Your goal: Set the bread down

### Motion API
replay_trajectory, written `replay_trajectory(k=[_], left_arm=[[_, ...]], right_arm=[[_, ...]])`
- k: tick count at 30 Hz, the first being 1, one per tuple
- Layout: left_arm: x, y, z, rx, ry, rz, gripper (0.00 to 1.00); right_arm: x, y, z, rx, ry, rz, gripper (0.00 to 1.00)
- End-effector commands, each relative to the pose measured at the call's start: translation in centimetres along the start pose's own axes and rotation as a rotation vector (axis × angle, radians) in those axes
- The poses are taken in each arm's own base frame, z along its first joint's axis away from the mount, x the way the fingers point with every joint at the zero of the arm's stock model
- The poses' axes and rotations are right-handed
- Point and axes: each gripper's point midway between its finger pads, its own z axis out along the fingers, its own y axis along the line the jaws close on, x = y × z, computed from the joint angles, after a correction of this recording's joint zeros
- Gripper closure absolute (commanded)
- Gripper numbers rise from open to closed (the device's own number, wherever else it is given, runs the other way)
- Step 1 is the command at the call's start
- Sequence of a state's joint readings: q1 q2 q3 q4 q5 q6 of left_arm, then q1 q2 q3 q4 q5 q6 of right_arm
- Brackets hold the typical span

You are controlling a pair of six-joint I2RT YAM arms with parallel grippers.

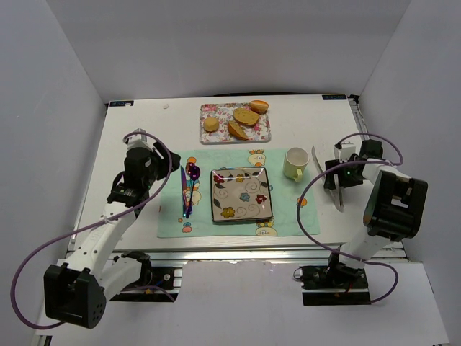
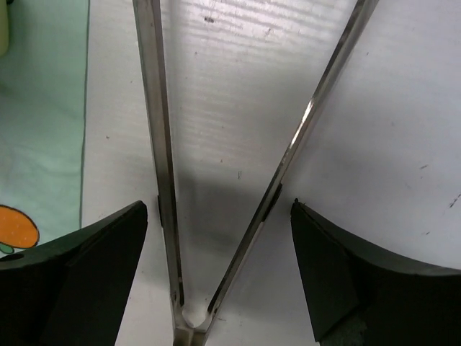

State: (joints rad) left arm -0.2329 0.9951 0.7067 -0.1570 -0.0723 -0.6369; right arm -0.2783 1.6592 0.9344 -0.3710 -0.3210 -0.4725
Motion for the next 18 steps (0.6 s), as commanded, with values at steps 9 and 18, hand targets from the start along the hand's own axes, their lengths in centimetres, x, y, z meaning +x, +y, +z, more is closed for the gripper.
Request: replay_trajectory(k=[9,18], left_arm=[[-0.2,0.0,0.5,-0.007,-0.01,-0.011,0.29],[-0.8,-0.6,0.4,0.011,-0.017,-0.012,0.29]], right_arm=[[-0.6,-2.2,2.7,0.128,0.06,-0.048,0.69],[-12.2,0.2,-3.8,0.049,-0.254,-0.202,0.7]])
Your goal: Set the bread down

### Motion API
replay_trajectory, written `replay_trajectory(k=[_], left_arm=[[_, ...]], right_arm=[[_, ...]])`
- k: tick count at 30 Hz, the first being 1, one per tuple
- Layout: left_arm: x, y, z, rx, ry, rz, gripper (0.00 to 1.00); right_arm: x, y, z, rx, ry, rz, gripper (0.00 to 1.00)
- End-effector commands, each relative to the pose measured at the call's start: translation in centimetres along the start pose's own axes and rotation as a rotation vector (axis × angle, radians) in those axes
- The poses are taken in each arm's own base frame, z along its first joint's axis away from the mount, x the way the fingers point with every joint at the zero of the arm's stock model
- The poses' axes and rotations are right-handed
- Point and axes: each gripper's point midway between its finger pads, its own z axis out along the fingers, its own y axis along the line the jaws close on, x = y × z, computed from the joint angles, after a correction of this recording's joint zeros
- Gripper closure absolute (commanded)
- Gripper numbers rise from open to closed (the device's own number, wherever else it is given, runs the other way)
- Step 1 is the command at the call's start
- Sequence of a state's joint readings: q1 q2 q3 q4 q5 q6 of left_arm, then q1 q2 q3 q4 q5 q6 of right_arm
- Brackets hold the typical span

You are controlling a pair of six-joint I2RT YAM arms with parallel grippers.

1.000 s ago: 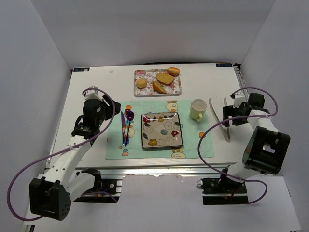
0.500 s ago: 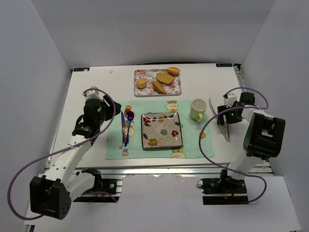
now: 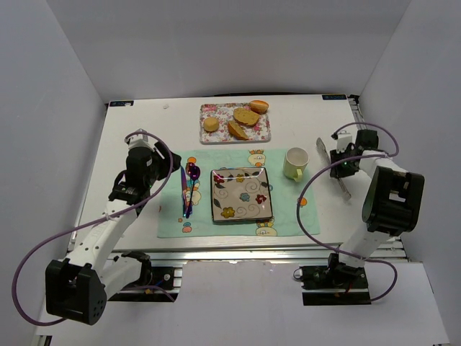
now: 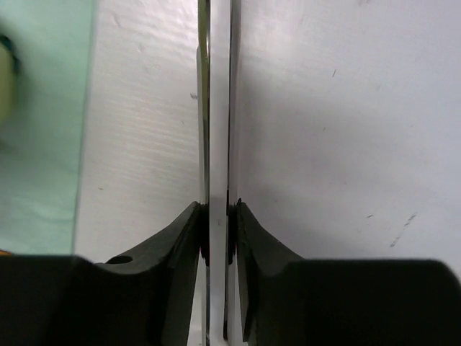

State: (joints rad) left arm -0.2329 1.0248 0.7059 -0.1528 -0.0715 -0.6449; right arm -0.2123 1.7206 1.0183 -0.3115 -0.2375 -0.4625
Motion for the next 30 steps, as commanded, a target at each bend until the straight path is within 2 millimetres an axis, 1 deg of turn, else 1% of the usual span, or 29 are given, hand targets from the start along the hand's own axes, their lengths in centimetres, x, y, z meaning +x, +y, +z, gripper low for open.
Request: replay_trajectory(k=[1,3,4,5,6,7,8,9,10,11,12,13,15,16,17,18,19,20,21,22,23,24,25,30], left_arm=[[-1.6,-1.2,-0.3,0.034,-0.04,-0.006,0.29],[-1.6,-1.3,-0.1,0.035,-0.039,-0.007,0.29],[-1.8,-1.5,-0.1,0.041,-0.042,-0.008,0.28],[-1.8,-1.6,-0.1,0.044,-0.043,-0.01,0.28],[-1.9,-1.6,-0.1,0.046,-0.043,-0.01,0.29],[-2.0,-1.7,-0.1,0.045,-0.045,-0.01,0.29],[-2.1,-1.7,-0.1,0.046,-0.049,-0.01,0.28],[-2.1,-1.8,-0.3,0.047,-0.048,-0.01,0.28],[-2.2,-1.7,-0.3,0.046,-0.051,-0.012,0.28],[-2.2,-1.7,-0.4,0.046,-0.053,-0.012,0.28],[-2.3,-1.8,-0.5,0.049,-0.054,-0.012,0.28],[-2.3,-1.8,-0.6,0.046,-0.056,-0.013,0.28],[-2.4,-1.7,-0.7,0.043,-0.06,-0.014,0.28],[-2.3,-1.6,-0.6,0.042,-0.058,-0.016,0.29],[-2.5,-1.7,-0.8,0.041,-0.064,-0.021,0.29],[-2.4,-1.6,-0.8,0.04,-0.063,-0.021,0.28],[-2.4,-1.6,-0.8,0.04,-0.065,-0.022,0.28],[-2.5,-1.6,-0.9,0.037,-0.069,-0.026,0.28],[-2.4,-1.5,-0.8,0.036,-0.068,-0.026,0.28],[-2.4,-1.6,-0.8,0.037,-0.067,-0.027,0.28],[-2.4,-1.5,-0.8,0.036,-0.068,-0.029,0.28],[-2.4,-1.5,-0.8,0.035,-0.066,-0.029,0.28],[-2.4,-1.5,-0.8,0.034,-0.067,-0.03,0.28],[-2.3,-1.4,-0.7,0.032,-0.067,-0.035,0.28]], right_arm=[[-10.1,1.5,-5.4,-0.048,-0.244,-0.163,0.68],[-12.8,2.9,-6.5,-0.078,-0.294,-0.219,0.62],[-15.1,3.4,-7.5,-0.079,-0.338,-0.255,0.61],[-16.3,5.1,-7.6,-0.104,-0.351,-0.299,0.59],[-17.4,5.8,-8.0,-0.111,-0.372,-0.328,0.57],[-19.4,7.2,-8.5,-0.12,-0.407,-0.379,0.56],[-20.5,8.6,-8.6,-0.129,-0.424,-0.419,0.56],[-21.6,9.2,-8.9,-0.122,-0.448,-0.458,0.55],[-23.2,10.7,-9.0,-0.138,-0.474,-0.501,0.55],[-23.8,11.6,-8.9,-0.148,-0.479,-0.528,0.55],[-24.2,12.0,-8.7,-0.144,-0.477,-0.554,0.55],[-24.4,13.5,-7.5,-0.165,-0.463,-0.605,0.54],[-25.4,14.2,-7.2,-0.153,-0.472,-0.646,0.55],[-25.5,15.2,-6.1,-0.168,-0.46,-0.676,0.55],[-26.2,15.5,-6.0,-0.16,-0.469,-0.695,0.55],[-26.3,15.7,-5.5,-0.148,-0.457,-0.708,0.56],[-26.1,15.9,-4.3,-0.144,-0.437,-0.742,0.56],[-26.4,16.6,-4.0,-0.129,-0.431,-0.773,0.56],[-26.2,16.9,-3.4,-0.124,-0.419,-0.796,0.56],[-26.0,17.5,-2.4,-0.125,-0.403,-0.83,0.56],[-26.0,17.8,-2.1,-0.122,-0.396,-0.846,0.56],[-26.1,17.6,-1.8,-0.105,-0.39,-0.853,0.57],[-26.0,18.1,-1.2,-0.107,-0.381,-0.868,0.57],[-26.0,18.1,0.6,-0.079,-0.352,-0.912,0.57]])
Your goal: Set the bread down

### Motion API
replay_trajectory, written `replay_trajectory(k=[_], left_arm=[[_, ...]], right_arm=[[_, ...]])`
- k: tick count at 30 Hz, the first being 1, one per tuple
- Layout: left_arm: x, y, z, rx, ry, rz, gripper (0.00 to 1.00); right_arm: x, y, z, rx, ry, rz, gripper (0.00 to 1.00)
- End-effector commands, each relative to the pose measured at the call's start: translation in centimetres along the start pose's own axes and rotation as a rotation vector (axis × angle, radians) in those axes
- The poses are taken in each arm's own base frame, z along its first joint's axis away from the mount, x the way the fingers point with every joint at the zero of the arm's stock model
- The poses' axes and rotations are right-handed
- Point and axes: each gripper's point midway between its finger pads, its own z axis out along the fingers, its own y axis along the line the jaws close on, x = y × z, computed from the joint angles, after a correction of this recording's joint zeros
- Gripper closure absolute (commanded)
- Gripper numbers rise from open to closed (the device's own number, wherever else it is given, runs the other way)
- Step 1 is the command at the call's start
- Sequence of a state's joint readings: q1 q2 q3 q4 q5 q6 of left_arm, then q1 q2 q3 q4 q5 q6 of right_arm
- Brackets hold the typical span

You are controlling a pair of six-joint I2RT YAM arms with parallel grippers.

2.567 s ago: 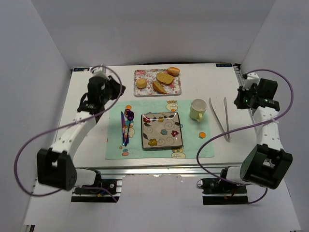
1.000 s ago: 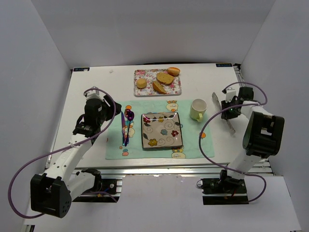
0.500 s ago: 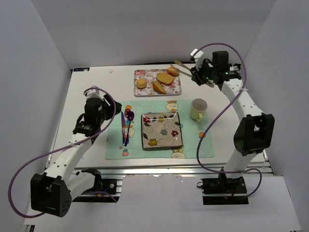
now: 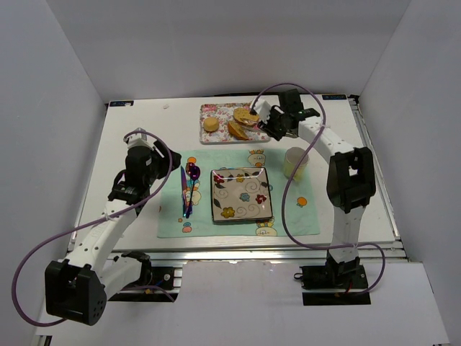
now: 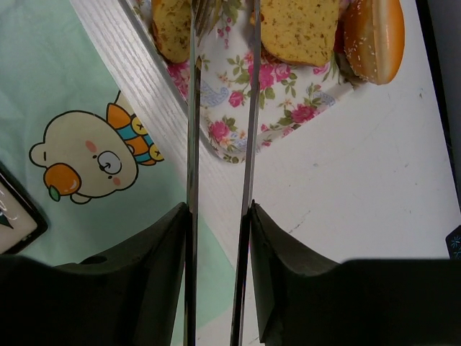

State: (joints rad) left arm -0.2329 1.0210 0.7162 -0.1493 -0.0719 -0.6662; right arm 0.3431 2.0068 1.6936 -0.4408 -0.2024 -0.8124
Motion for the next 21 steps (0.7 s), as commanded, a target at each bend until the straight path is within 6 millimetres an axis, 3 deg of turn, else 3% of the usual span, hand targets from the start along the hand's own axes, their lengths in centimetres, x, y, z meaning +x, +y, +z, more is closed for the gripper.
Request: replay_trajectory(k=[1,21], left_arm=[[-1.7,-1.0,-0.6,0.022,-0.053,-0.014,0.28],[-1.6,-1.0,-0.1,0.025,-0.048,-0.019,0.28]], right_arm=[[-2.3,-3.1,-0.9,0.102,-0.024,-0.084,0.57],[-1.3,-2.8,1.4,0.114,0.01,-0.122,0.55]])
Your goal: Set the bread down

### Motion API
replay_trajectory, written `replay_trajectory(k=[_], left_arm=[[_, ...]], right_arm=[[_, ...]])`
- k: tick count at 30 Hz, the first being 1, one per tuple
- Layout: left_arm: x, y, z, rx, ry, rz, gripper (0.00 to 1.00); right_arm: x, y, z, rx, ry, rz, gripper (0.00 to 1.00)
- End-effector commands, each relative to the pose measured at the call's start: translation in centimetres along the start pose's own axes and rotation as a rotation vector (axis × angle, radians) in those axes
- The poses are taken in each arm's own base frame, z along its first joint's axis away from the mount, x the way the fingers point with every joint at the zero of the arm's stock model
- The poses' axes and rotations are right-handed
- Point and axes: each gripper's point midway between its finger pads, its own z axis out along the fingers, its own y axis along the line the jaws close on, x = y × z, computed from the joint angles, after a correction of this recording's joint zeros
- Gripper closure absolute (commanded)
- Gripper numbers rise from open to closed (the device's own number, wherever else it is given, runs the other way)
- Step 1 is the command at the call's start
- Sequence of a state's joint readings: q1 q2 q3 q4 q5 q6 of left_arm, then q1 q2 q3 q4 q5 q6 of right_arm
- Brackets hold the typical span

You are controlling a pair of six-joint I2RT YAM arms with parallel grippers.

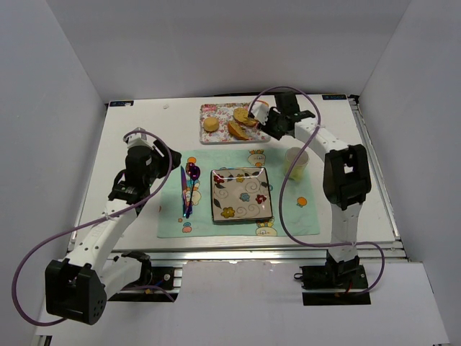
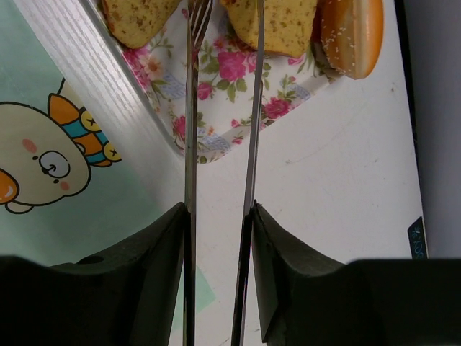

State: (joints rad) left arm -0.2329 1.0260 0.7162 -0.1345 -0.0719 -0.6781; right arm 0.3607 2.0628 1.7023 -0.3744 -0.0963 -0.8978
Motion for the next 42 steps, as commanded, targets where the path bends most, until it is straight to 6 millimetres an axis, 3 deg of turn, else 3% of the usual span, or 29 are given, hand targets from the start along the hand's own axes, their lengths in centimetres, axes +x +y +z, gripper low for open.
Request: replay_trajectory(k=[1,19,23,26,27,32,36,40,42], left_arm=[[-1.3,-0.8,-0.2,0.017,-0.038,-0.007,0.28],[-1.4,-1.0,-0.2,0.028,-0.046,-0.02,0.28],[-1.6,-1.2,-0.3,0.032,-0.052,-0.02,0.28],[-1.8,-1.3,-0.3,0.038,-0.055,-0.021,0.28],[-1.9,-1.4,-0.3,0.039,-0.057,-0.021,0.28],[-2.4,-1.9,-0.5,0.053,-0.069,-0.024,0.28],[-2.7,-2.2,-0.6,0.062,-0.078,-0.023,0.28],[-2.9,-2.3,-0.7,0.069,-0.085,-0.024,0.28],[-3.0,-2.4,-0.8,0.074,-0.085,-0.024,0.28]], right_arm=[[-2.4,-1.8,-1.0,0.047,-0.059,-0.015,0.55],[-2.1,-2.1,1.2,0.087,-0.011,-0.081,0.57],[-1.8,-1.8,1.3,0.081,0.0,-0.077,0.64],[-2.0,-1.8,0.9,0.077,-0.005,-0.068,0.79],[-2.4,-1.8,0.4,0.075,-0.018,-0.056,0.85],[-5.0,-2.9,-3.1,0.103,-0.106,0.0,0.95],[-8.1,-3.8,-8.4,0.132,-0.214,0.044,0.96],[-8.6,-1.3,-12.1,0.083,-0.272,0.074,0.96],[-8.0,1.4,-14.0,0.027,-0.297,0.075,0.96]])
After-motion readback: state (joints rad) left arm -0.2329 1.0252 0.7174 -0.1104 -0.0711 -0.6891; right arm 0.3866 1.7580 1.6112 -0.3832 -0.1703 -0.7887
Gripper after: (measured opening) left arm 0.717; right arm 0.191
